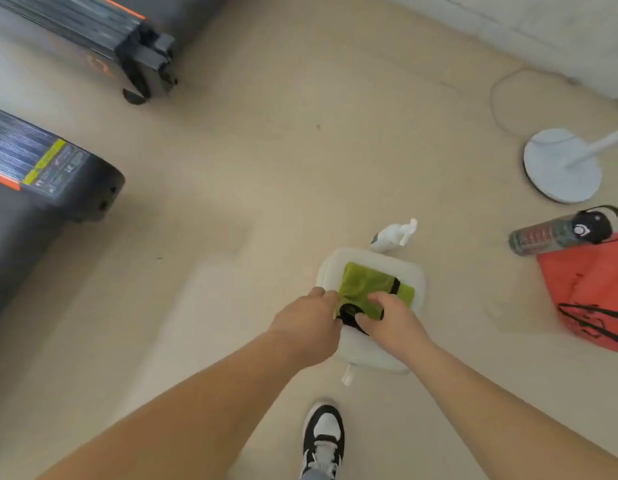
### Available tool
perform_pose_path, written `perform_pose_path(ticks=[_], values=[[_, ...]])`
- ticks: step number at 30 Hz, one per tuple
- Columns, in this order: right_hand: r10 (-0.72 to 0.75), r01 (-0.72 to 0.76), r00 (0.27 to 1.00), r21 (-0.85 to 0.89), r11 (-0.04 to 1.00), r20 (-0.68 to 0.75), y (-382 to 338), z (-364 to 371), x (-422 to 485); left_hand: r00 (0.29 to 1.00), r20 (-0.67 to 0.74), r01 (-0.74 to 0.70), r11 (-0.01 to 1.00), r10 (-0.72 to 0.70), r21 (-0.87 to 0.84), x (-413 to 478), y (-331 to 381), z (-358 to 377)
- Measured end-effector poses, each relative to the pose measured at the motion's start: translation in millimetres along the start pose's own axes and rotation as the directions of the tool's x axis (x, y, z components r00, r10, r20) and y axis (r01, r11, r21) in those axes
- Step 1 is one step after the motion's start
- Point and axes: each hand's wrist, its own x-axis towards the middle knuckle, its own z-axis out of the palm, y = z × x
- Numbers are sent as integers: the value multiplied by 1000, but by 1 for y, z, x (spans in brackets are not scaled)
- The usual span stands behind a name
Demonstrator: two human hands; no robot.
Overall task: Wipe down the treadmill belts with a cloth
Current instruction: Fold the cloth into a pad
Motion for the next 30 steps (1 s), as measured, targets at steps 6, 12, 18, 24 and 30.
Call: perform_pose_path(ticks=[6, 12, 18, 24, 30], values=[[19, -46, 997, -409, 911, -69, 4, 57, 34, 997, 81, 13, 999, -10, -35, -2, -37, 26], [107, -83, 980, 146, 986, -168, -36, 32, 17, 999, 15, 40, 995, -39, -87, -28, -42, -4], [-23, 61, 998, 662, 747, -67, -179, -62, -98, 969, -235, -12, 939, -73, -344, -118, 19, -96], [-200, -9, 972, 862, 507, 127, -325, -171, -256, 892, -406, -132, 744, -200, -655, -276, 76, -214], [-314, -131, 902, 881, 455, 297, -425, -221, -405, 681, -674, -299, 731, -287, -614, -446, 94, -268]])
